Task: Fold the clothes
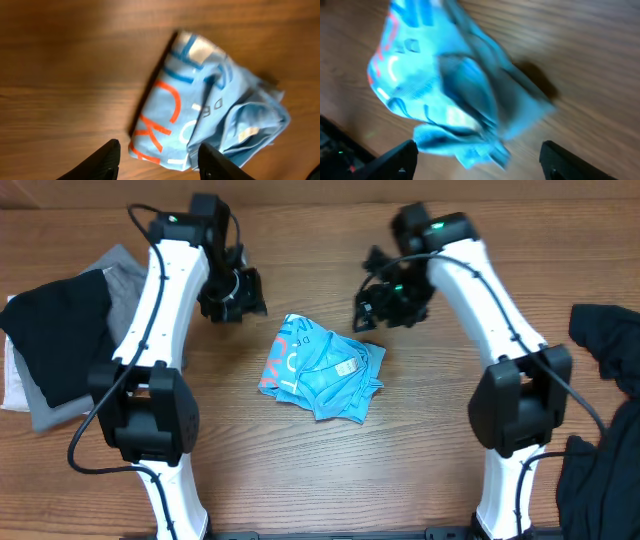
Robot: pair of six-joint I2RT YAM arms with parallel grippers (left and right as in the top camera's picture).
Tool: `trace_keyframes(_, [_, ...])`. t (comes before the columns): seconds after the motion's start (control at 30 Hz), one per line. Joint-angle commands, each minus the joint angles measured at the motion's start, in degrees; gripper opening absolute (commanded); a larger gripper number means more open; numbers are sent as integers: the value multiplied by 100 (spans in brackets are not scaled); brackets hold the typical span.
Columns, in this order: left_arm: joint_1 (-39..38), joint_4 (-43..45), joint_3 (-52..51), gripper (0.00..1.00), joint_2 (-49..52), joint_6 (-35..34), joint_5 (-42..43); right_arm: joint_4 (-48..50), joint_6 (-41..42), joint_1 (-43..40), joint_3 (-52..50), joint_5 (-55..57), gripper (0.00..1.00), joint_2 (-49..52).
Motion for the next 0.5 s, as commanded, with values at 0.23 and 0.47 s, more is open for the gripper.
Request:
trace_keyframes(0.23, [-186, 831, -1572, 57, 50, 79, 483, 848, -315, 809, -896, 844, 78, 15])
trace_keyframes(0.47, [-374, 1679, -2238, 61, 50, 74, 474, 1272, -295, 826, -1314, 841, 17, 15])
